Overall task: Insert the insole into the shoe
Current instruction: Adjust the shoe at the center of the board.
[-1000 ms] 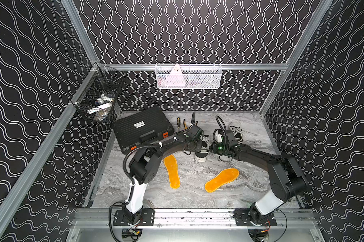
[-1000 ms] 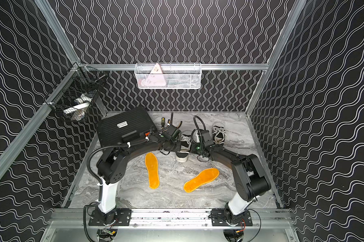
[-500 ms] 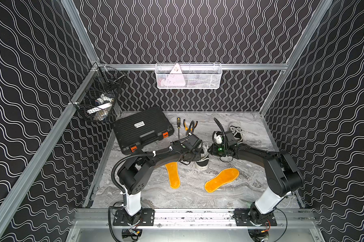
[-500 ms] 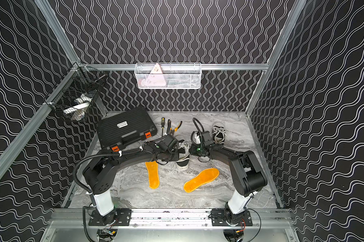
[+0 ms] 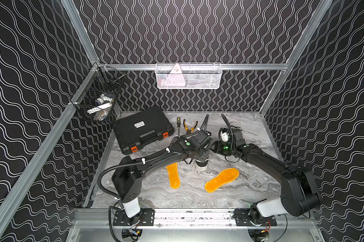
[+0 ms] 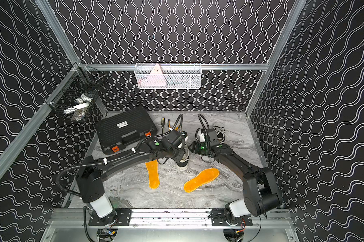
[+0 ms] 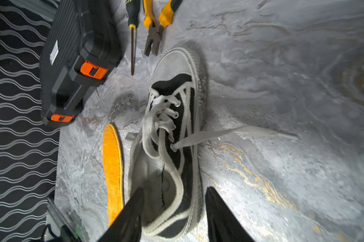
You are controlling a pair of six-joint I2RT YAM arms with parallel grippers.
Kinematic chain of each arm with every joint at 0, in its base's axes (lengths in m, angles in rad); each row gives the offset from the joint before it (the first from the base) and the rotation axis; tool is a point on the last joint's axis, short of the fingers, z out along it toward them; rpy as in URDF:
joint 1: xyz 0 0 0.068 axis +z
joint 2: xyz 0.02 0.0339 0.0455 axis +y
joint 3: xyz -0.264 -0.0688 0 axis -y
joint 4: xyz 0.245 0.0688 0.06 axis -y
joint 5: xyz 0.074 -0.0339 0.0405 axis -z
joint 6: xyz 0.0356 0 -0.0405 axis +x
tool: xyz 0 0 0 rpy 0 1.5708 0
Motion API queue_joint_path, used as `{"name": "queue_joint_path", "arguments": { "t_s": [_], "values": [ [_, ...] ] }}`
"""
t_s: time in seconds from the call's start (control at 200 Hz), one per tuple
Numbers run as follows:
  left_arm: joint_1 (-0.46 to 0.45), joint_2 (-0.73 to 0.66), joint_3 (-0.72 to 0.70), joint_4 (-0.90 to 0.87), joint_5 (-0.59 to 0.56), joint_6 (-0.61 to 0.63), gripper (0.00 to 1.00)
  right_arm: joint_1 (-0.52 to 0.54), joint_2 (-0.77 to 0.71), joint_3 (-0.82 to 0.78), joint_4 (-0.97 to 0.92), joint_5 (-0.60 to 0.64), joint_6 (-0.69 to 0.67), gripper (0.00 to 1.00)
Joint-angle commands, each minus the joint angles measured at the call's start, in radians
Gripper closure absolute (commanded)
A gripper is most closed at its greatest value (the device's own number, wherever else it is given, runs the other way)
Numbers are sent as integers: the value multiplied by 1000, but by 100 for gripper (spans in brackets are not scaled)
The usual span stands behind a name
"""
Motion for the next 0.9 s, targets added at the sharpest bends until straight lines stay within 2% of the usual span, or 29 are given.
{"name": "queue_joint_path", "arguments": {
  "t_s": [0.0,0.215,0.39,0.685,0.896],
  "values": [
    [-10,57,36,-80,-34,176,69,-38,-33,-8,-56,40,41,49],
    [-10,172,106,-62,-100,232,64,-128,-74,-48,-57,32,49,49],
    [-6,274,181,-88,-146,268,64,-135,-77,-51,-67,33,40,48],
    [19,349,225,-106,-182,283,63,-139,-69,-55,-66,14,30,47],
    [37,380,259,-133,-138,304,57,-139,-65,-54,-64,3,25,46]
  ]
}}
